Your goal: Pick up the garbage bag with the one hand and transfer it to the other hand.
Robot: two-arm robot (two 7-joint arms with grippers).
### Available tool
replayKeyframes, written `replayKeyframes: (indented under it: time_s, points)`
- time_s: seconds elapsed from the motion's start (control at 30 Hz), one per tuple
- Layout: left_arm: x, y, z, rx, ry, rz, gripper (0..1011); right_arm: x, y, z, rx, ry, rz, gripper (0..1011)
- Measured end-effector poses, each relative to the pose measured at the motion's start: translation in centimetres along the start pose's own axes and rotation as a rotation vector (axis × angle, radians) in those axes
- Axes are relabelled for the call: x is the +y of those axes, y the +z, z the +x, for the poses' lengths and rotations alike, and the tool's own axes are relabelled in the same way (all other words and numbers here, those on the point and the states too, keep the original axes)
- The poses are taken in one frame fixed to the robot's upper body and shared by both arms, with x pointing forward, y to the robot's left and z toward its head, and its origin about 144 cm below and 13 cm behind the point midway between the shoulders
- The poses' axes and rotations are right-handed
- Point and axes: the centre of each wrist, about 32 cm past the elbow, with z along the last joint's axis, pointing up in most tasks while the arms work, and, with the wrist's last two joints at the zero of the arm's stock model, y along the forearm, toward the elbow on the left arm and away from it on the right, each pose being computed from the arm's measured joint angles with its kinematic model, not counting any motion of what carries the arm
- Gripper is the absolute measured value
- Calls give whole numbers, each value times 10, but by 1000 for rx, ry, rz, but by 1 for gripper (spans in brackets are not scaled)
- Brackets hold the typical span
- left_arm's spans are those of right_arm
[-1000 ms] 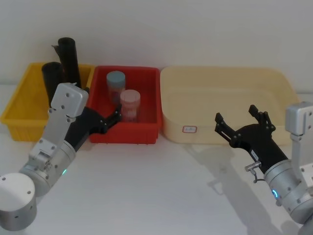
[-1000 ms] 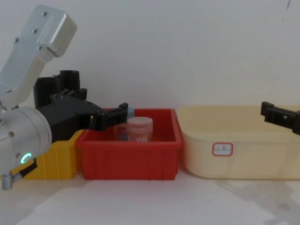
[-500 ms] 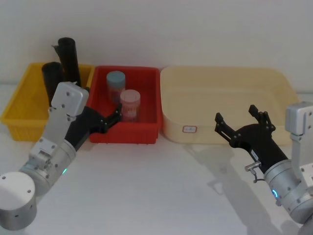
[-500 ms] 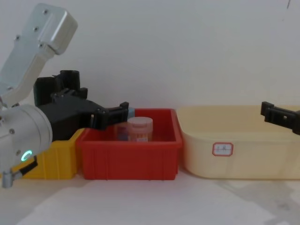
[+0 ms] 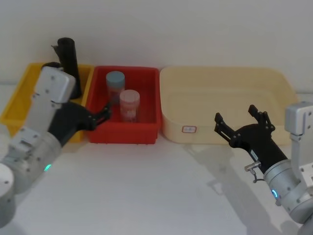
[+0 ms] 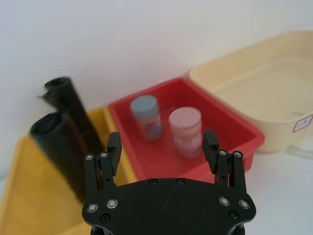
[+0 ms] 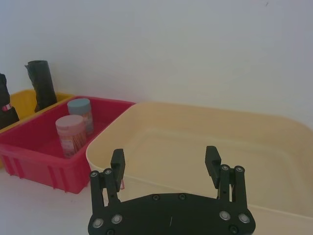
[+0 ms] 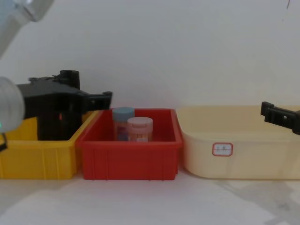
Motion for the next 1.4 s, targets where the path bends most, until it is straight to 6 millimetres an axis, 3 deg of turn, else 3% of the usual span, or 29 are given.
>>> replayKeyframes:
  time_s: [0.27,0.53,0.93,1.4]
  points:
    - [27,11,21,27,49,92,1001,0,0,0,0,0,0,1001]
    - [45,3,38,71,110,138,1001,0,0,0,0,0,0,1002]
    - [53,-19,52,107,180,121,1001,0,0,0,0,0,0,1001]
    - [48,-23,52,104,191,125,1002,0,0,0,0,0,0,1001]
